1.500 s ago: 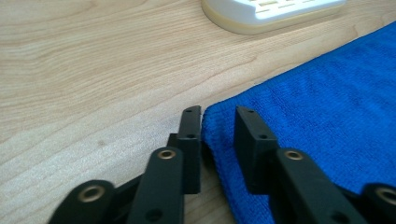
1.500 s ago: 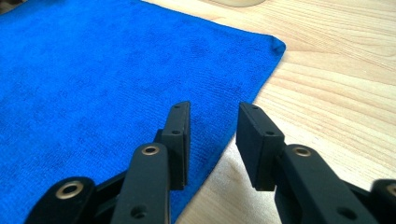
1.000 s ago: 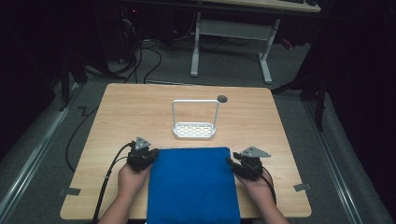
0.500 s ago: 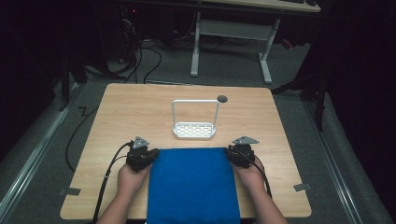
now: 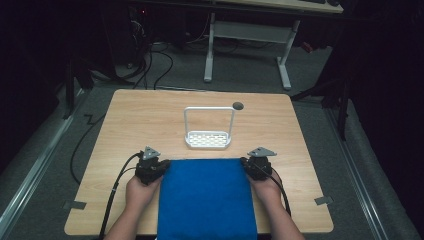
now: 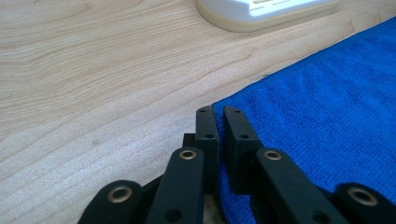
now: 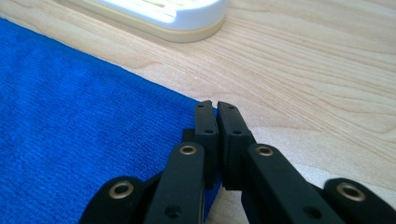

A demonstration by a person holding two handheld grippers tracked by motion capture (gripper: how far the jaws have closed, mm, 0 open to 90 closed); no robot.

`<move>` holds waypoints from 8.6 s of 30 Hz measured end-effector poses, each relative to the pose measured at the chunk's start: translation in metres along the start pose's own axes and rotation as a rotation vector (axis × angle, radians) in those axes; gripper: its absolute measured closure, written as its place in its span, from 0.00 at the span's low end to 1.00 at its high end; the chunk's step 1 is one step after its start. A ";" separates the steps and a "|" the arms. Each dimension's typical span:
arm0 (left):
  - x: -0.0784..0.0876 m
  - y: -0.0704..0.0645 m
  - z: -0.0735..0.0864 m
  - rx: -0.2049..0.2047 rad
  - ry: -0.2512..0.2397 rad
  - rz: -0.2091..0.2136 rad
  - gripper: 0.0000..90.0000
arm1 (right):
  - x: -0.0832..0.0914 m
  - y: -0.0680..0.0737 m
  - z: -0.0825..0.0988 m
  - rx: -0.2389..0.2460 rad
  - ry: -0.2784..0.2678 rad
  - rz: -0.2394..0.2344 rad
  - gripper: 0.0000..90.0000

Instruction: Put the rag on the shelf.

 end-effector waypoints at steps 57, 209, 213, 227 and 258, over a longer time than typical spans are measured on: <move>0.118 -0.040 -0.084 -0.065 -0.482 0.016 0.98 | 0.134 0.026 -0.083 0.030 -0.539 -0.001 0.98; -0.042 0.049 -0.138 -0.026 -0.210 -0.017 0.98 | -0.022 -0.067 -0.138 -0.030 -0.222 0.063 0.99; -0.044 0.049 -0.131 -0.028 -0.193 -0.016 0.98 | -0.026 -0.061 -0.136 -0.012 -0.211 0.058 0.99; -0.051 0.046 -0.117 -0.016 -0.154 -0.002 0.98 | -0.040 -0.056 -0.118 -0.038 -0.177 0.034 0.99; -0.027 0.054 -0.106 0.022 -0.168 -0.083 0.65 | -0.040 -0.061 -0.114 -0.071 -0.156 0.046 0.79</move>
Point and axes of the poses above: each handheld gripper's, and its own axes: x roughly backward along the jaws, z roughly out of its underside, y roughly to its left, the point moved 8 cm from there along -x, roughly forward along the jaws, and after that the axes turned 1 degree about -x, right-handed, at the moved point
